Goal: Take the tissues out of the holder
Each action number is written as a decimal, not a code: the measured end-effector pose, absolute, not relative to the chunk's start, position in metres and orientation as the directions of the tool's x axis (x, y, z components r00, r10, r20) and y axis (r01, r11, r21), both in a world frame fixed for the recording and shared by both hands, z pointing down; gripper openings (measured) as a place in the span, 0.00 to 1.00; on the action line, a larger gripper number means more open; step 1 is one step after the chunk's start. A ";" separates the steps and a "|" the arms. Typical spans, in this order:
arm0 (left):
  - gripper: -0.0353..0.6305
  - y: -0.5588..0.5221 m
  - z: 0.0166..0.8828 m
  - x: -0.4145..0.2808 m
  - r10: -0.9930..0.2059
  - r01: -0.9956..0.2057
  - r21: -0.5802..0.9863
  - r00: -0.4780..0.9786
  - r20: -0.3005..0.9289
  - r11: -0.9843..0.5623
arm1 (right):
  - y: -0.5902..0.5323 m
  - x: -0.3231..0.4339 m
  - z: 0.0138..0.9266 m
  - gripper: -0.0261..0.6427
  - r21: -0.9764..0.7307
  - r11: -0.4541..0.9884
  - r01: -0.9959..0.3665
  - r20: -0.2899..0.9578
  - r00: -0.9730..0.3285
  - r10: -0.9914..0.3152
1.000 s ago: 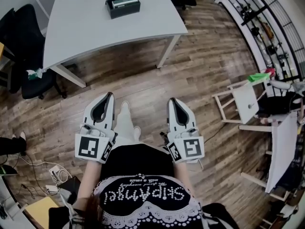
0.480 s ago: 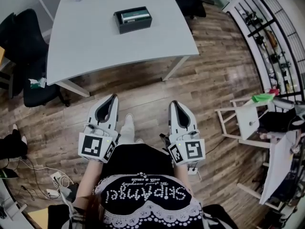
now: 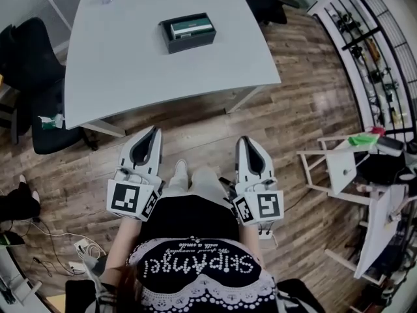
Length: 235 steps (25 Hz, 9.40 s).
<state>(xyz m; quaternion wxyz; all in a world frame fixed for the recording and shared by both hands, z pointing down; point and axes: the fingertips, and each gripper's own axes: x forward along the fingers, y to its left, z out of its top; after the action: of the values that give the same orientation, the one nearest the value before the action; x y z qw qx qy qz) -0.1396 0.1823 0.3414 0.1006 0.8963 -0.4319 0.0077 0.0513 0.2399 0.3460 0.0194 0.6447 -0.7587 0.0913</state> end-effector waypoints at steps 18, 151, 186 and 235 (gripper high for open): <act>0.10 0.116 0.346 -0.127 -0.817 -0.818 0.196 0.567 0.110 -0.541 | 0.155 0.066 0.351 0.09 -0.109 0.240 -0.965 0.172 -0.256 -0.951; 0.59 -0.235 0.497 0.021 -0.333 -0.476 0.076 0.711 0.619 -0.876 | -0.151 0.160 0.401 0.09 -0.235 0.213 -0.948 0.352 -0.288 -0.891; 0.61 -0.236 0.563 0.029 -0.191 -0.422 0.068 0.541 0.819 -0.904 | -0.164 0.168 0.409 0.09 -0.257 0.211 -0.943 0.368 -0.298 -0.881; 0.57 -0.232 0.519 0.017 -0.324 -0.485 -0.030 0.535 0.780 -0.874 | -0.145 0.173 0.386 0.09 -0.245 0.214 -0.945 0.317 -0.287 -0.904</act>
<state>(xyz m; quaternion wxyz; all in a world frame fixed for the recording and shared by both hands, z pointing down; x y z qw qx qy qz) 0.0174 -0.2315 0.5189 0.0955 0.8709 -0.2323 0.4225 0.1735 -0.1447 0.3865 0.0522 0.5949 -0.7773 0.1979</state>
